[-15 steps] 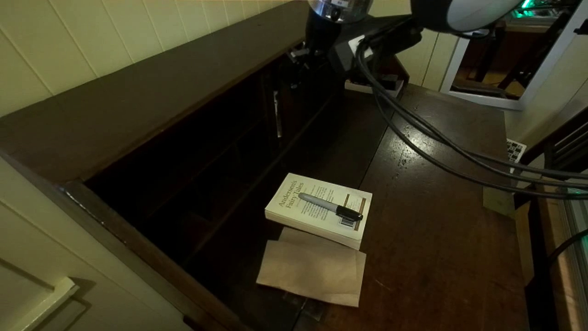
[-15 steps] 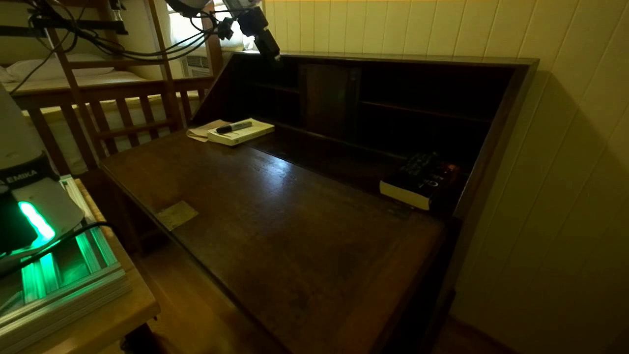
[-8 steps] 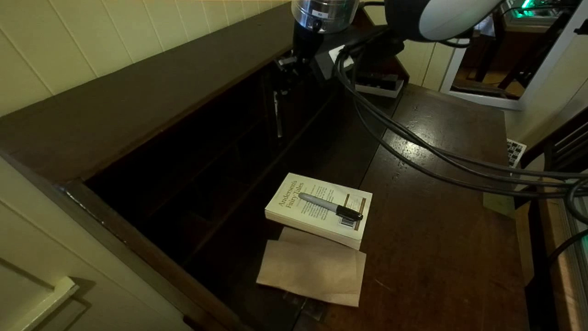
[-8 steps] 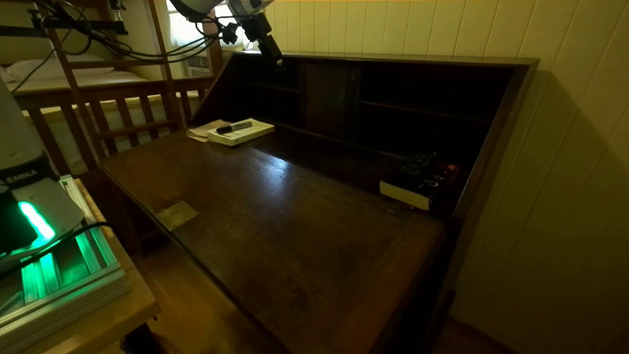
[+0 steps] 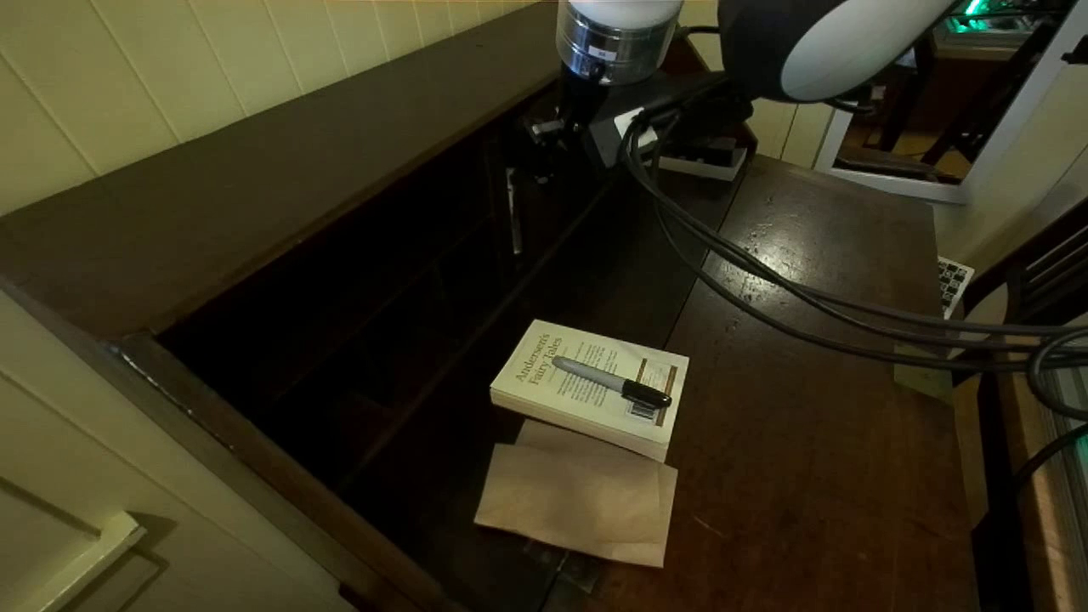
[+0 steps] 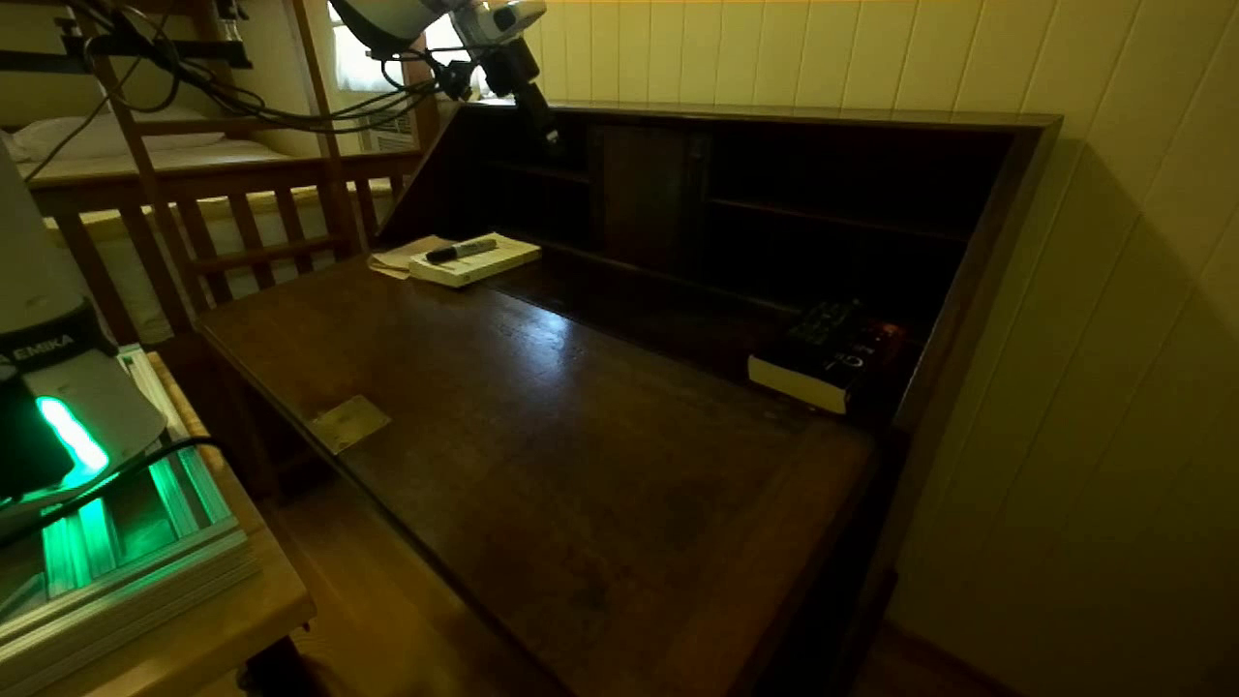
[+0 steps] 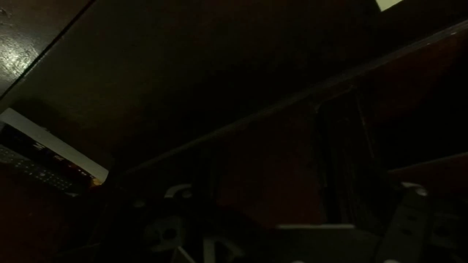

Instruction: Open the top cabinet door then place the coffee cup on top of the cabinet and close the cabinet door.

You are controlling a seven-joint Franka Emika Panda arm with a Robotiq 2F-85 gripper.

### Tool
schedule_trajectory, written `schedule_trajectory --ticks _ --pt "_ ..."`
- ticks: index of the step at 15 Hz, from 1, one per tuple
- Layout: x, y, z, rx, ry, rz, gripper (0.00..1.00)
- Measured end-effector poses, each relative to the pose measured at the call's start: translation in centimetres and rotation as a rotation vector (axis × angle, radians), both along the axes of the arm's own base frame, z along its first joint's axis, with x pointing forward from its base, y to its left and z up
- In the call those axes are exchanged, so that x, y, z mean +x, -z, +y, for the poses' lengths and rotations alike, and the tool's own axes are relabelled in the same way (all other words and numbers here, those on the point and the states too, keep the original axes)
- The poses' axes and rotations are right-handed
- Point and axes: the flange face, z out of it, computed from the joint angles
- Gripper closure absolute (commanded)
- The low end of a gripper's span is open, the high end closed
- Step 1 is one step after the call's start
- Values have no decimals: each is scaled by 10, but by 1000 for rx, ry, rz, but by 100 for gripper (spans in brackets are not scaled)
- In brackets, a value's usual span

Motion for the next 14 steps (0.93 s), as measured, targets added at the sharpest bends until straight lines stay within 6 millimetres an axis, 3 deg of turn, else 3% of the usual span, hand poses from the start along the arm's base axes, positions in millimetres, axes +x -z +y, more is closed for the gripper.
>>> schedule_trajectory --ticks 7,14 --pt "0 17 -11 -5 60 -111 0" --pt "2 39 -8 -8 83 -226 0"
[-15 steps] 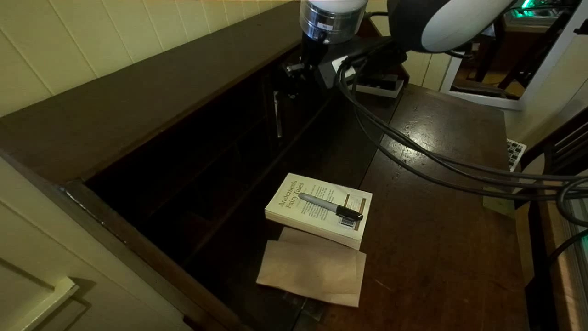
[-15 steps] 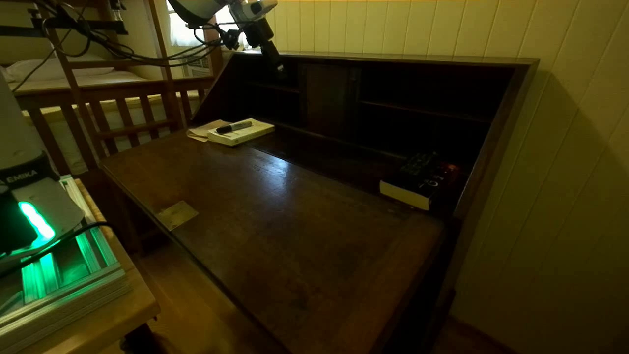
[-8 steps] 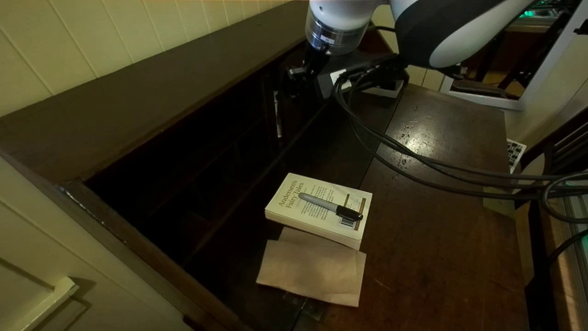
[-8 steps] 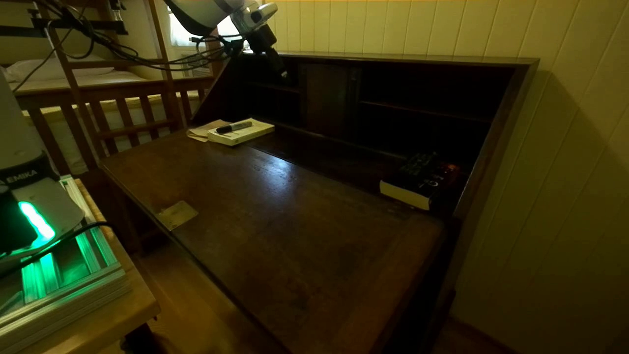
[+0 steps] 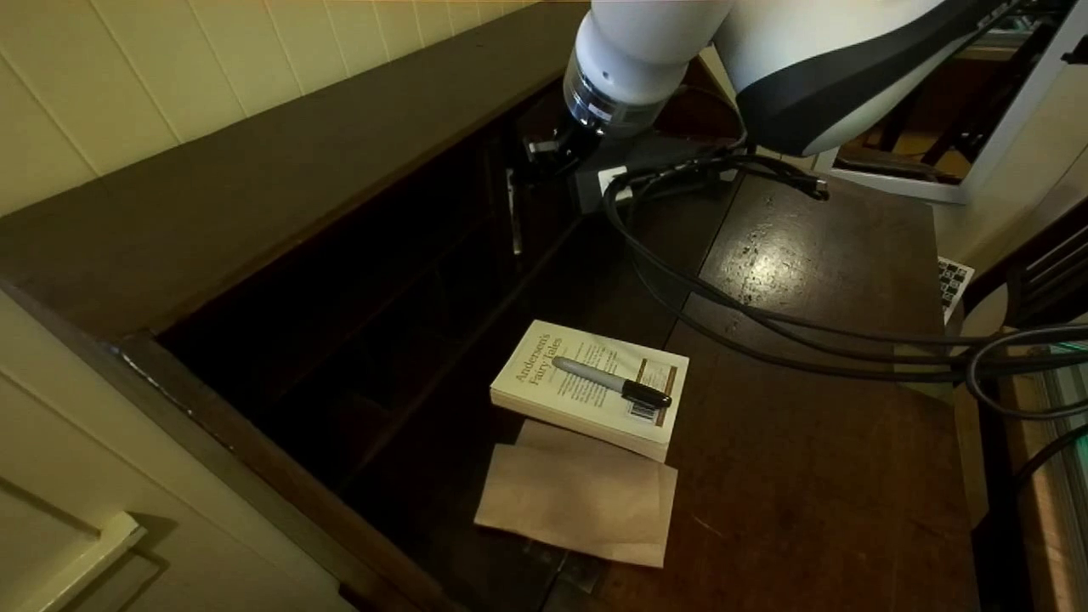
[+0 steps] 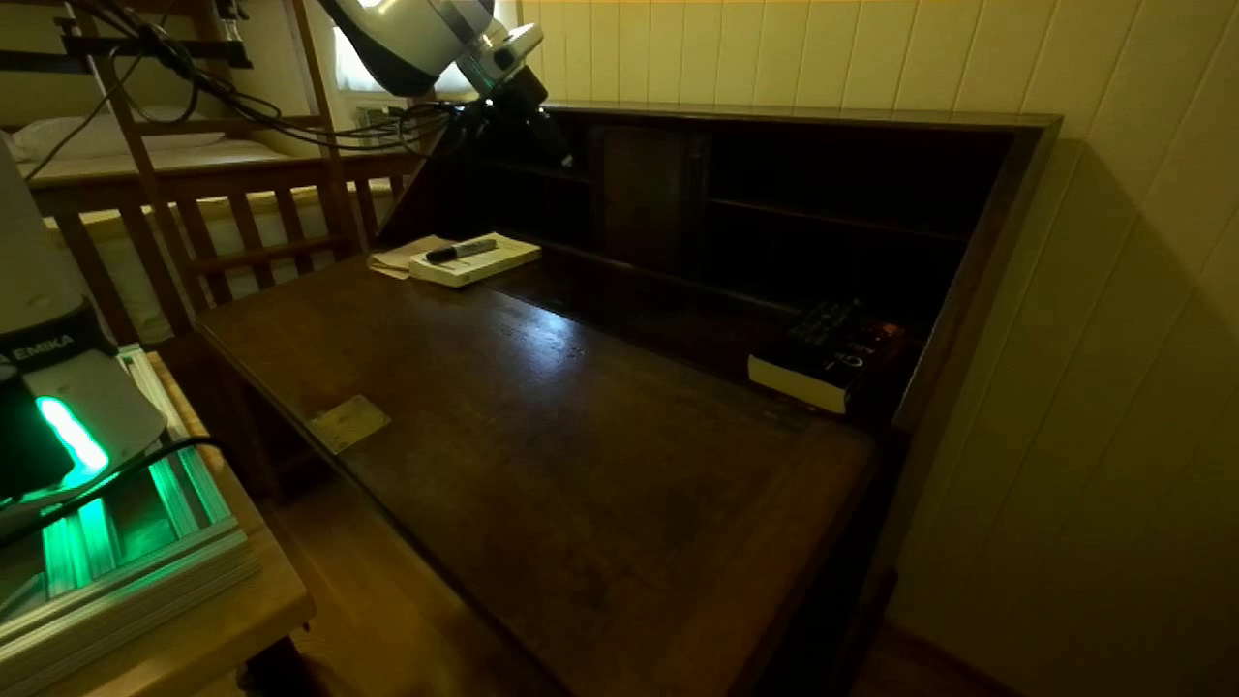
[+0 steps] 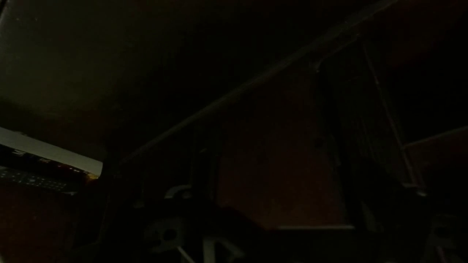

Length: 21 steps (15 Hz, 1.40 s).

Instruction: Open the top cabinet door then place the coffee cup on top of the cabinet and close the cabinet door.

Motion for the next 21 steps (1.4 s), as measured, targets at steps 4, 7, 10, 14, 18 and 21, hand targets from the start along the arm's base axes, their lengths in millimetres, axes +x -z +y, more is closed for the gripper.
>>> schedule_trajectory --ticks 4,7,10,14,18,21 --pt "2 8 2 -2 26 -55 0" --pt "6 11 3 -8 37 -101 0" --pt "10 12 4 -11 46 -147 0" --pt "14 14 6 -10 52 -199 0" --pt "14 18 6 2 68 -221 0" --pt "15 21 6 13 84 -229 0"
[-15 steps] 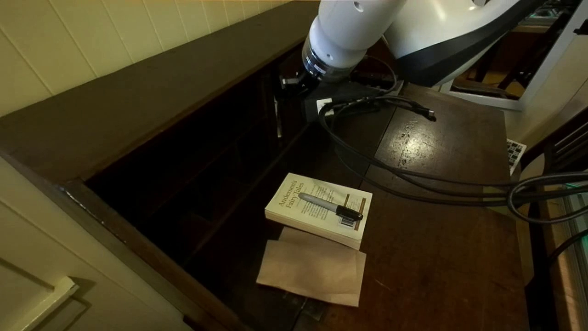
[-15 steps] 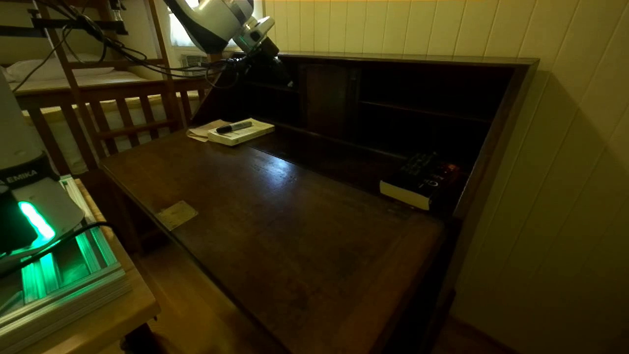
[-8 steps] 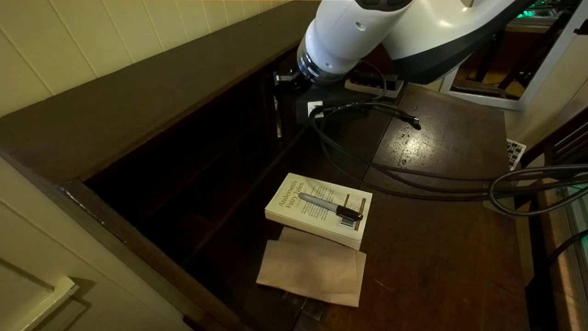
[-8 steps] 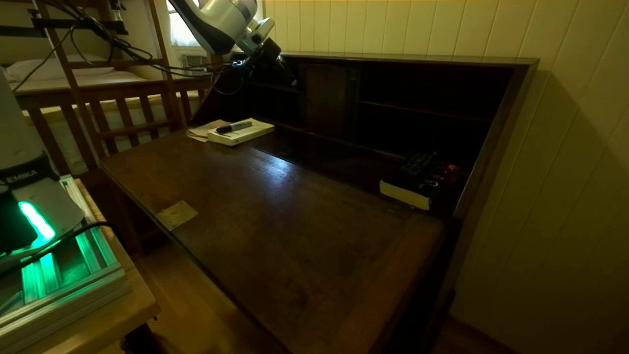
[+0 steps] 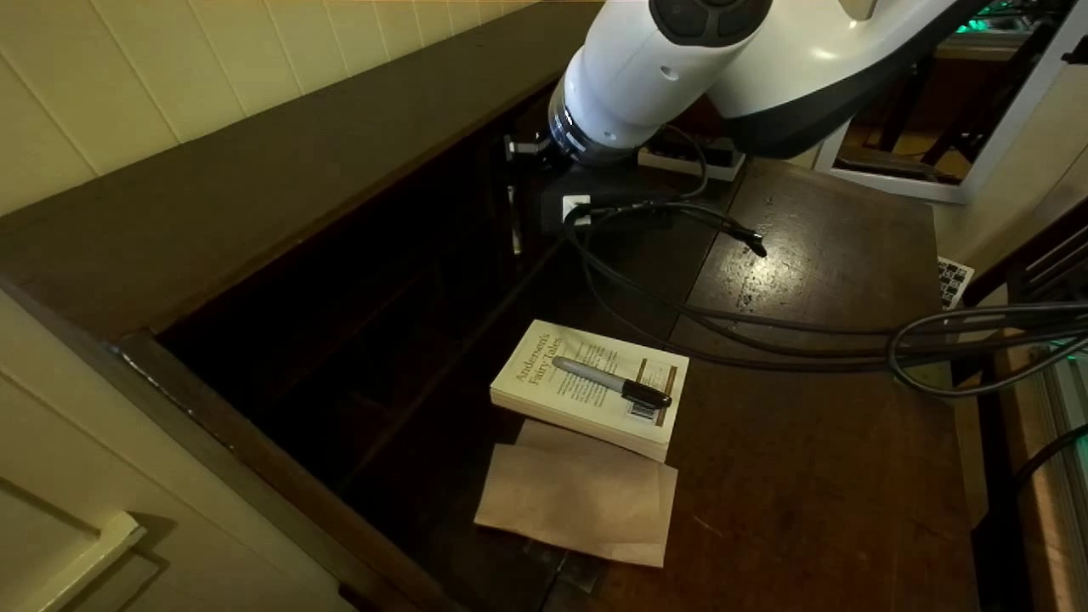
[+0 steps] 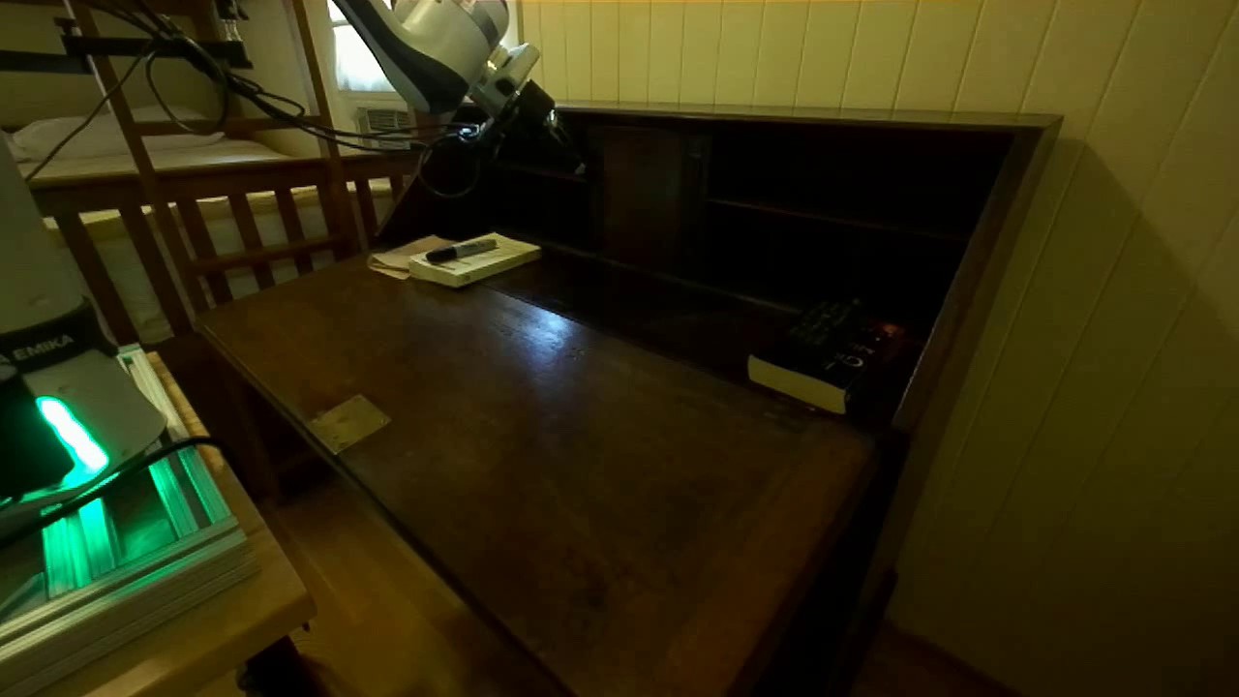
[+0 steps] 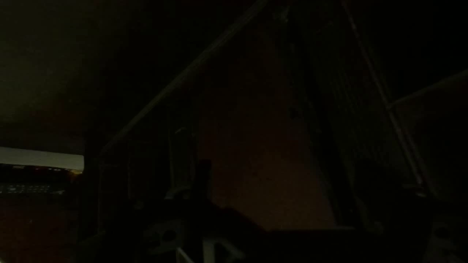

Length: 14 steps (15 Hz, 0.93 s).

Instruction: Open the top cabinet door then place the coffee cup on top of the cabinet and close the cabinet door.

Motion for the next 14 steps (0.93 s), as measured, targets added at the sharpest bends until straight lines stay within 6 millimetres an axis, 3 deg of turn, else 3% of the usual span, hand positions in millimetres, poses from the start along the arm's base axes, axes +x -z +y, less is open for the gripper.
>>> schedule_trajectory --ticks 14 --pt "8 11 -9 -4 21 -15 0"
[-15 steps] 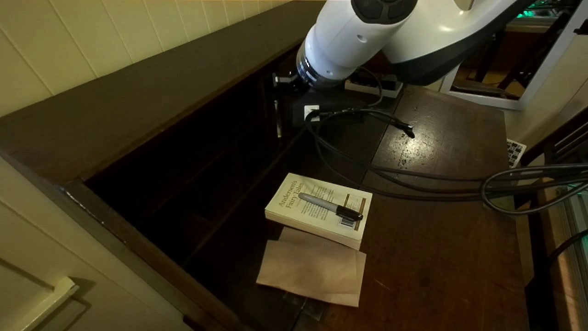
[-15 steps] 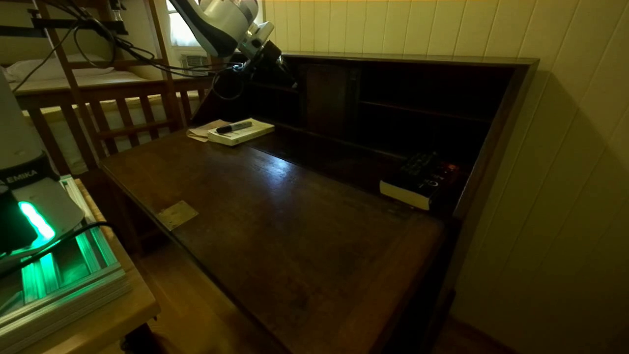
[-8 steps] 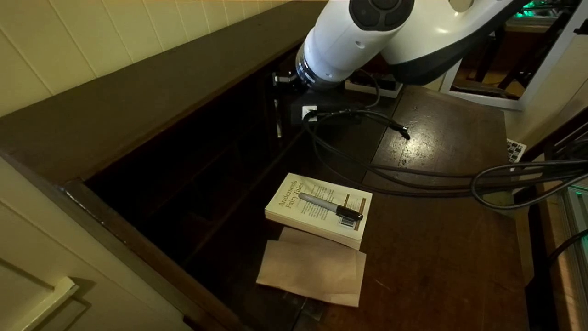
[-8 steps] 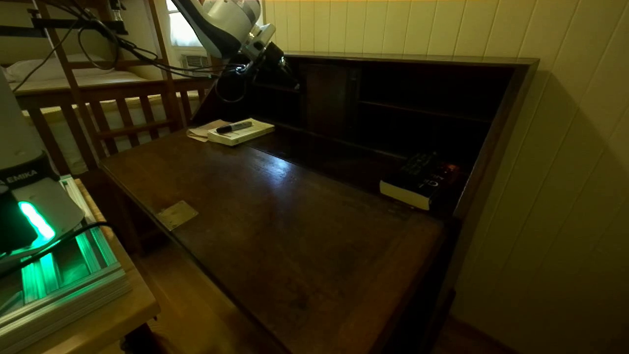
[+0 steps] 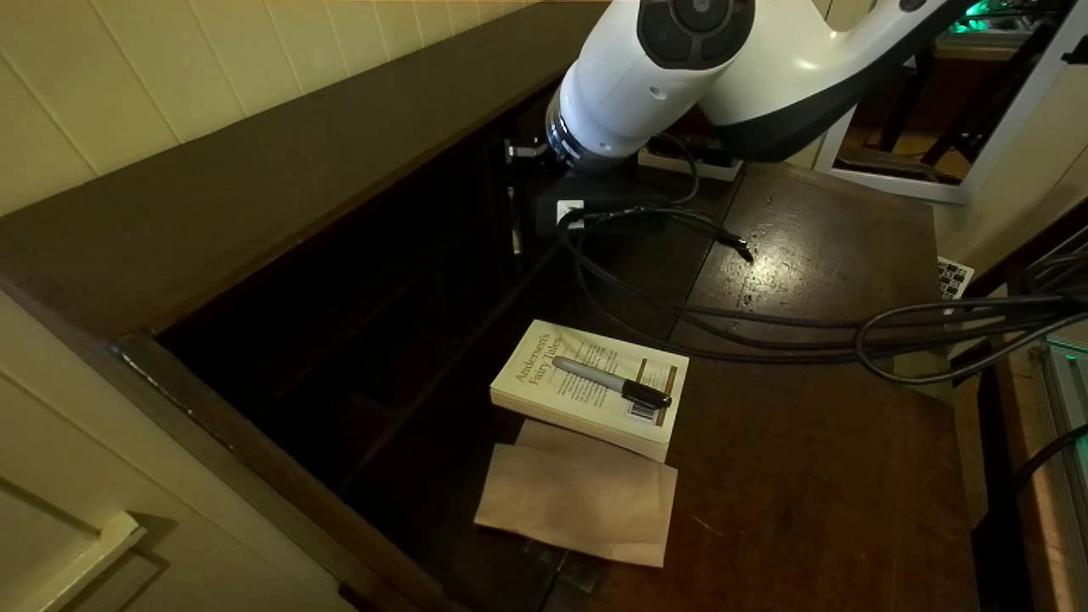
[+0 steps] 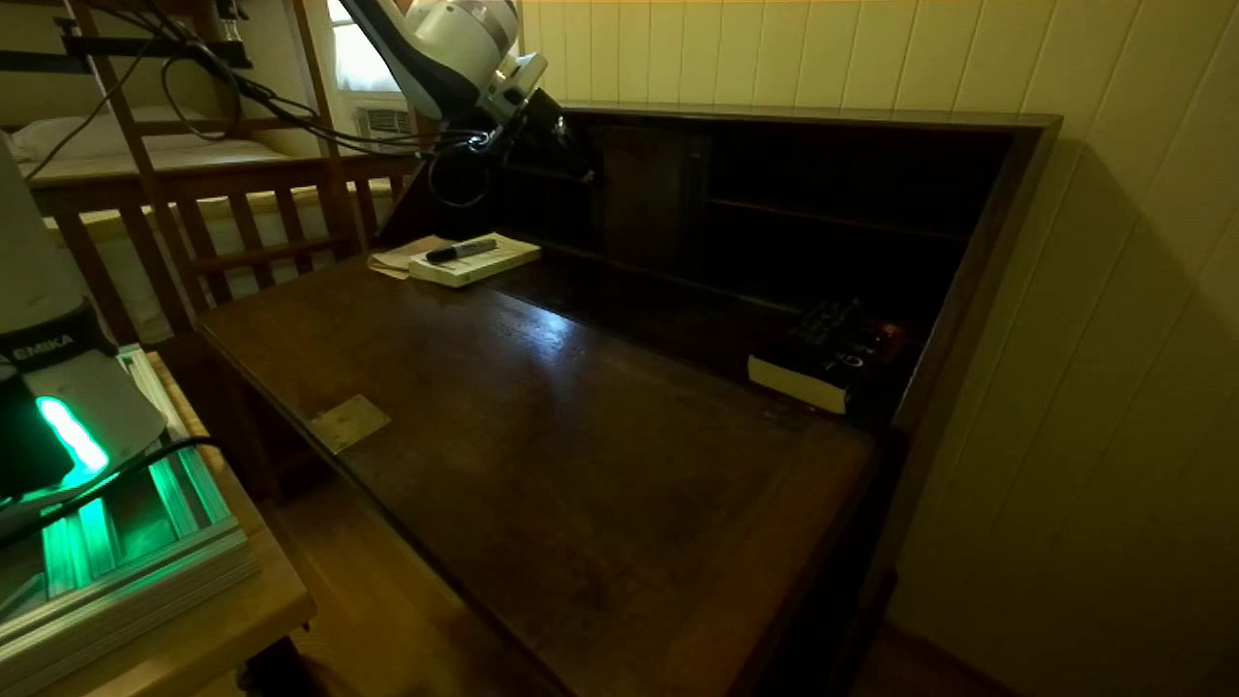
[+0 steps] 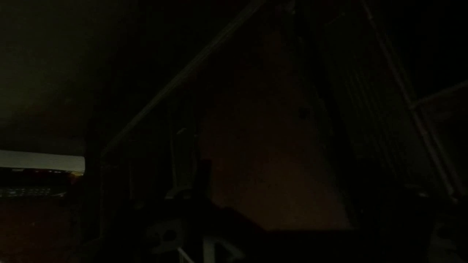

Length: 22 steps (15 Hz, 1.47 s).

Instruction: Open the top cabinet door then place the coffee cup on top of the cabinet and close the cabinet door.

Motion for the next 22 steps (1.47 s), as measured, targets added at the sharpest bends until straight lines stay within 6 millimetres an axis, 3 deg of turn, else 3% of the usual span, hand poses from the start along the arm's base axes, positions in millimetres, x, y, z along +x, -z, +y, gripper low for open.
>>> schedule_trajectory --ticks 12,22 --pt "-3 1 -19 -46 39 103 0" --pt "-25 -24 -35 -74 94 296 0"
